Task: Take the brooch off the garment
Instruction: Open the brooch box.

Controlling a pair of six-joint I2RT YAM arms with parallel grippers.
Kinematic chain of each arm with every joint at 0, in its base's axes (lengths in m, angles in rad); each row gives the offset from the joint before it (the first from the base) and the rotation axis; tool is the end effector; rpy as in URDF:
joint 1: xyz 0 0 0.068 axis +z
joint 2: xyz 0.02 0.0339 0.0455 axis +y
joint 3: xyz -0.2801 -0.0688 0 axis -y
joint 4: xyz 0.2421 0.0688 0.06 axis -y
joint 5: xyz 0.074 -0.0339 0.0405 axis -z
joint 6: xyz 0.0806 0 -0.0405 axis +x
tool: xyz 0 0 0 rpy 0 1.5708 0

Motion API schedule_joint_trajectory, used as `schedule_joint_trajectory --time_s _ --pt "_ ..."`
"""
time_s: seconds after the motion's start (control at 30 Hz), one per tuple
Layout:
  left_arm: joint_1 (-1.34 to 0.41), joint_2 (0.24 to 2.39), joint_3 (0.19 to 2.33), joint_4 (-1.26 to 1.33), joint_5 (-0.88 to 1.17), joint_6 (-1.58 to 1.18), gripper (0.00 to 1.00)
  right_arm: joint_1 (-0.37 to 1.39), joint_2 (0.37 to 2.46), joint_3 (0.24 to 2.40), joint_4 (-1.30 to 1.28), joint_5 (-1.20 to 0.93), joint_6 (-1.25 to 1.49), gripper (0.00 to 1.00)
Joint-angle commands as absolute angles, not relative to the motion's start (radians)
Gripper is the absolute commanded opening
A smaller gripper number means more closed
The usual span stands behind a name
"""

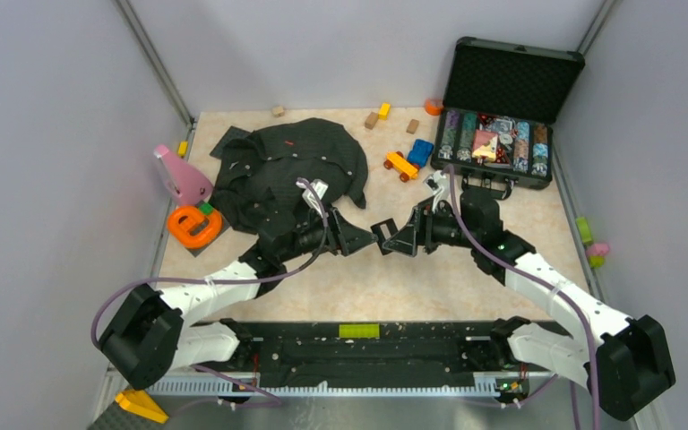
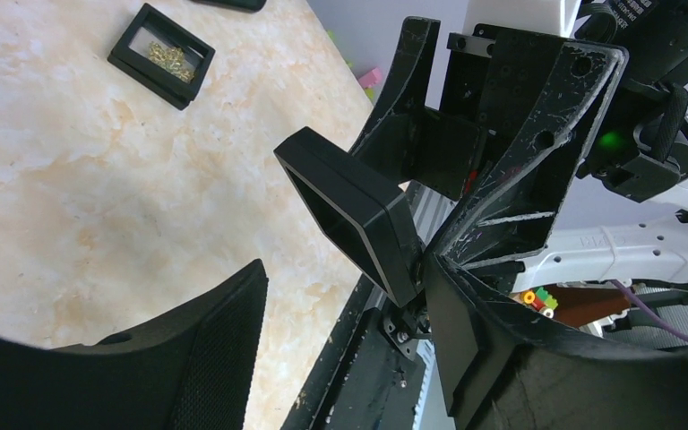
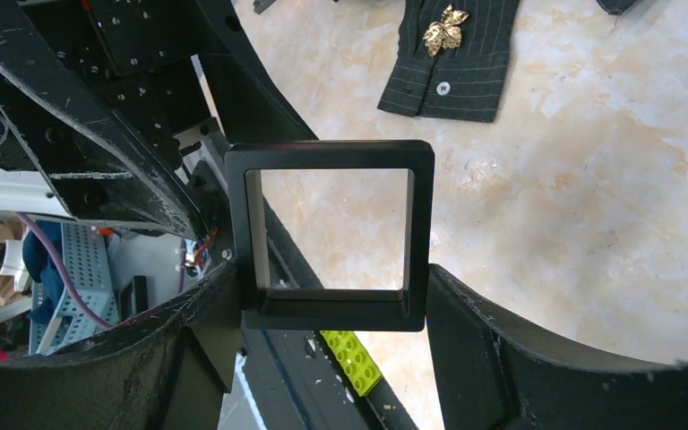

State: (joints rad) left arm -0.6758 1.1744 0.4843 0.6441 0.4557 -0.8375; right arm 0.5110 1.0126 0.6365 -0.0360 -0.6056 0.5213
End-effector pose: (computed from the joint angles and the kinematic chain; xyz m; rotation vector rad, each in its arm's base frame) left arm 0.1986 -0.2047 0.2573 0.2521 1.8278 -1.4848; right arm 0.1933 0.1610 0.2618 -0.4160 2.0899 1.2414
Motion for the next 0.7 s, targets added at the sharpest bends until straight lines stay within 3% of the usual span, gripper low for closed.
schedule_joint_trajectory --time_s 0.0,0.5,0.67 --pt "-0.687 1.192 0.535 0.712 0.468 -0.842 0.66 0.530 0.998 0.684 0.014 -0.608 0.531 0.43" --pt "-0.698 1.237 0.540 0.721 0.489 -0.835 0.51 0.534 0.979 0.672 0.043 -0.553 0.579 0.41" --pt "-0.699 1.241 0.540 0.718 0.498 -0.828 0.40 0.534 0.978 0.675 0.059 -0.572 0.607 0.41"
